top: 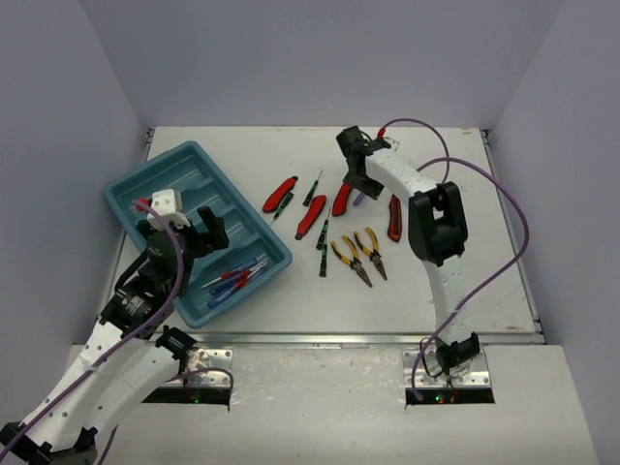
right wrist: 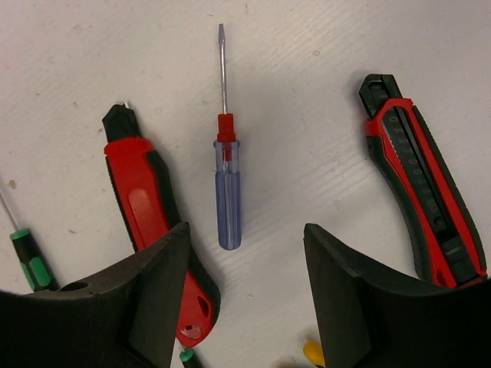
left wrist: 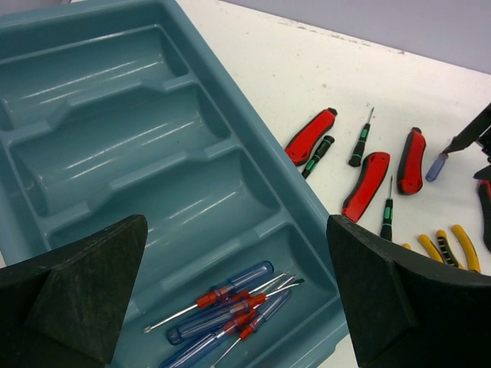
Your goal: Sort the tools into containers
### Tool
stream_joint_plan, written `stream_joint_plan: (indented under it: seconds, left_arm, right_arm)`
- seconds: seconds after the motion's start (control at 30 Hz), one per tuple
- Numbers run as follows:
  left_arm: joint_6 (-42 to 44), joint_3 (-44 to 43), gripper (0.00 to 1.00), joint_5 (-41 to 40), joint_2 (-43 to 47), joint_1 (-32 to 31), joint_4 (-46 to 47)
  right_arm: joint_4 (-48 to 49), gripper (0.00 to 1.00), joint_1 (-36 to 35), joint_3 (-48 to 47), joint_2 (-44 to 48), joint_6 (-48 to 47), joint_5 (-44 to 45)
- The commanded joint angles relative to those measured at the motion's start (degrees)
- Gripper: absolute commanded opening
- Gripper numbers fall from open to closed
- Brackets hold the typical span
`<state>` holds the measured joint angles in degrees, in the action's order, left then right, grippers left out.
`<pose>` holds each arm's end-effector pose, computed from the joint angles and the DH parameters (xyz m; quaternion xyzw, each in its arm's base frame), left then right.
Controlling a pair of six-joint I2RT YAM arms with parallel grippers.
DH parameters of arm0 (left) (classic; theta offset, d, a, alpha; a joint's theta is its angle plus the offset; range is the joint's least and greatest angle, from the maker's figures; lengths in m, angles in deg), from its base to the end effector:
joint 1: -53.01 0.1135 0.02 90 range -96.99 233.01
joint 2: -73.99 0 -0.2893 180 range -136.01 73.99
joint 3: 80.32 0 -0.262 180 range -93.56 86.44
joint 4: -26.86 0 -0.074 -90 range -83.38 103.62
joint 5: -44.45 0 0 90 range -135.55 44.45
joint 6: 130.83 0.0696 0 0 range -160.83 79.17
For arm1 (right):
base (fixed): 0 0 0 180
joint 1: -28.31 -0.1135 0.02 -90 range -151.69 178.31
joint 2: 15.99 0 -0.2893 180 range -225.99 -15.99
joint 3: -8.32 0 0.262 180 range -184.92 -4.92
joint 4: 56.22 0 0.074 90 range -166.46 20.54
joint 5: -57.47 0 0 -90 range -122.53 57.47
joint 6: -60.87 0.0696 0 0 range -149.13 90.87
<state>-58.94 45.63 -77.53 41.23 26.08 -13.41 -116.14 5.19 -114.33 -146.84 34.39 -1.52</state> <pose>0.1474 -0.0335 0.3219 -0.0994 0.7925 -0.0067 0.6017 0.4908 0.1706 0.1709 0.3743 0.8704 -0.0655 0.3131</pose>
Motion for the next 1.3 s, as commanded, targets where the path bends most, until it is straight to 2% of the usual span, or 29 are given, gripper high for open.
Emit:
stream_joint_plan:
  seconds: [0.0, 0.13, 0.27, 0.33, 0.47, 0.57, 0.63, 0.7, 0.77, 0.83, 0.87, 0.93, 0.97, 1.0, 1.07, 1.17, 1.27]
  left_arm:
    - [0.9, -1.2, 1.00, 1.6, 0.5, 0.6, 2.3]
    - [1.0, -1.0, 1.00, 2.2, 0.6, 0.6, 2.2]
    - [1.1, -1.0, 1.00, 2.6, 0.7, 0.6, 2.5]
    - [1.1, -1.0, 1.00, 2.7, 0.8, 0.6, 2.5]
    - [1.1, -1.0, 1.00, 3.4, 0.8, 0.6, 2.6]
    - [1.0, -1.2, 1.00, 5.0, 0.4, 0.6, 2.7]
    - [0.6, -1.5, 1.00, 7.6, 0.0, 0.6, 2.7]
    - [0.0, -2.5, 1.00, 11.3, -0.4, 0.6, 2.9]
    - [-2.5, -6.9, 1.00, 19.0, -1.6, 0.6, 2.0]
    - [-6.4, -9.6, 1.00, 28.4, -2.0, 0.6, 2.2]
    - [-7.7, -10.1, 1.00, 31.3, -1.5, 0.6, 3.6]
    - [-11.3, -8.5, 1.00, 37.5, 0.2, 0.6, 11.2]
    - [-12.4, -6.6, 1.00, 38.8, 0.6, 0.6, 14.4]
    - [-14.1, -5.0, 1.00, 40.4, 0.8, 0.6, 16.2]
    - [-19.0, -0.8, 1.00, 46.1, 0.3, 0.5, 26.0]
    - [-24.8, 6.1, 1.00, 54.7, -2.1, 0.5, 44.7]
    - [-26.7, 7.5, 1.00, 55.6, -2.2, 0.2, 49.7]
  right_arm:
    - [-1.4, 0.61, 1.7, -5.3, -3.0, -2.0, 0.8]
    - [-0.8, 0.55, 2.9, -4.6, -5.3, -0.1, -1.9]
    - [4.8, 0.49, 3.9, 1.7, -3.9, 0.4, -7.0]
    - [7.8, 0.40, 4.1, 4.7, -2.7, 0.2, -7.9]
    - [10.3, 0.13, 4.1, 9.3, -0.2, 0.0, -8.7]
    - [11.4, 0.00, 4.0, 11.9, 3.5, -1.2, -9.0]
    - [13.5, 0.00, 3.8, 14.5, 6.1, -3.7, -10.0]
    - [18.5, 0.00, 2.8, 18.2, 12.7, -8.2, -11.6]
    - [28.0, 0.00, 0.4, 25.0, 22.3, -19.0, -15.5]
    - [37.4, 0.00, -2.0, 34.6, 32.9, -29.9, -25.4]
    - [44.1, 0.00, -2.4, 38.6, 36.8, -32.5, -31.4]
    - [53.5, 0.00, -2.7, 49.4, 44.7, -33.5, -51.8]
    - [58.8, 0.00, -3.0, 52.4, 49.6, -32.0, -56.3]
    - [62.6, 0.00, -3.8, 55.8, 52.4, -30.4, -59.7]
    - [71.0, 0.00, -7.1, 63.6, 57.5, -26.4, -65.5]
    - [73.5, 0.00, -10.4, 63.7, 60.3, -23.2, -70.1]
    - [73.0, 0.00, -12.4, 62.4, 61.2, -21.2, -71.5]
